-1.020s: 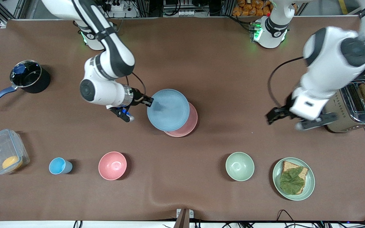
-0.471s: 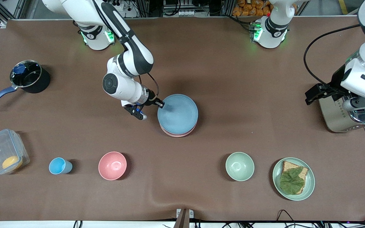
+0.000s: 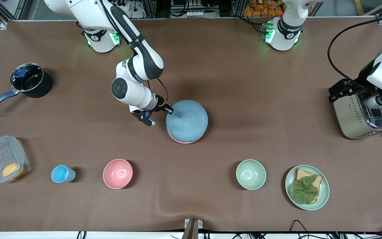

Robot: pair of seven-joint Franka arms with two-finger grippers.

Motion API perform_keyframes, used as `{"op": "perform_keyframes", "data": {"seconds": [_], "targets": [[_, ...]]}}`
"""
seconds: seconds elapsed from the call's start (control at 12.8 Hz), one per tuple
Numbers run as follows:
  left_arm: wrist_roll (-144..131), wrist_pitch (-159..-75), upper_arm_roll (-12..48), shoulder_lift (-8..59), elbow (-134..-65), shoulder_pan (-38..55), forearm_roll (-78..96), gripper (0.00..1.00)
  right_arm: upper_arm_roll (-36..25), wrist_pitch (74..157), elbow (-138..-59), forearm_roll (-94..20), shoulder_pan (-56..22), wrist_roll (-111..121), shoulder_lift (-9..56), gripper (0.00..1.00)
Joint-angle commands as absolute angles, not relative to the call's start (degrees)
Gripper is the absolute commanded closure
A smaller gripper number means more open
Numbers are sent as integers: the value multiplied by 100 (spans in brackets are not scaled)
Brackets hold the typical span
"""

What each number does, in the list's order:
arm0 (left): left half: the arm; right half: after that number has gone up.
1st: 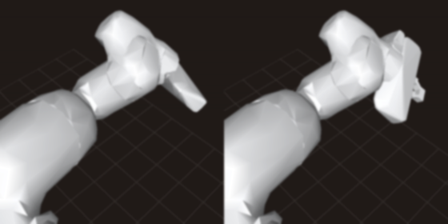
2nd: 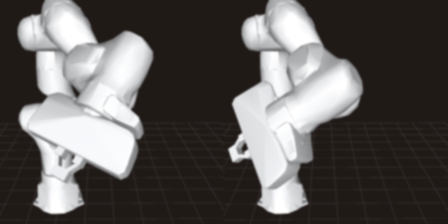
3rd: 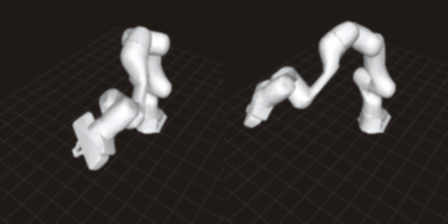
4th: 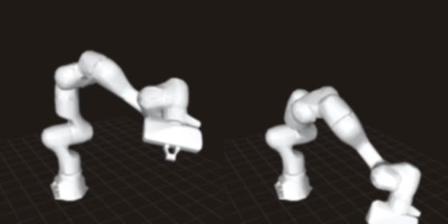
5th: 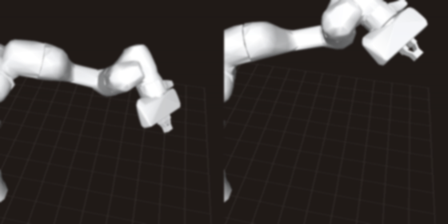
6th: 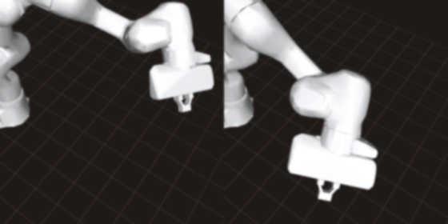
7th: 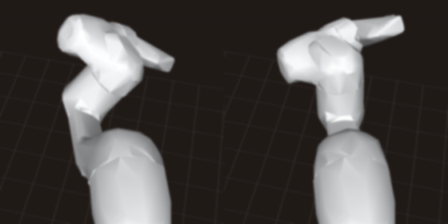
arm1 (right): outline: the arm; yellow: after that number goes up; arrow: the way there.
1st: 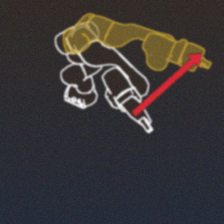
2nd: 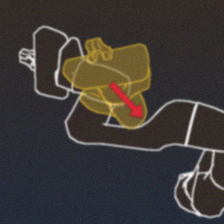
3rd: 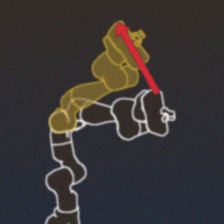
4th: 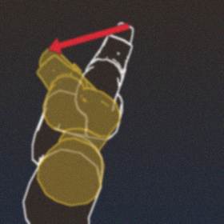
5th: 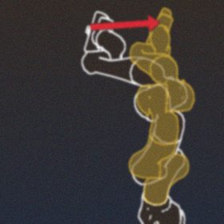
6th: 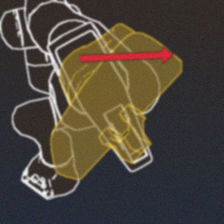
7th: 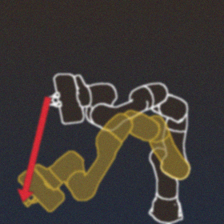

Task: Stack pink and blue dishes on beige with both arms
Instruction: 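Lower the blue plate onto pink while the left gripper returns to rest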

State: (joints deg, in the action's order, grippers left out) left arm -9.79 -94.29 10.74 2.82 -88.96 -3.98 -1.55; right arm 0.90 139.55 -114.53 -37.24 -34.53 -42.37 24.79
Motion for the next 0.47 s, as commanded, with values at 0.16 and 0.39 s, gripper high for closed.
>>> {"op": "perform_keyframes", "data": {"seconds": [0.16, 0.39], "targets": [[-896, -9220, 984, 141, -8832, -281, -158, 0, 26, 13975, -11505, -3885, -3525, -4202, 2514, 75], [-835, -9141, 984, 106, -8886, -281, -158, 0, -17, 13564, -11487, -3876, -3437, -4245, 2217, 0]]}}
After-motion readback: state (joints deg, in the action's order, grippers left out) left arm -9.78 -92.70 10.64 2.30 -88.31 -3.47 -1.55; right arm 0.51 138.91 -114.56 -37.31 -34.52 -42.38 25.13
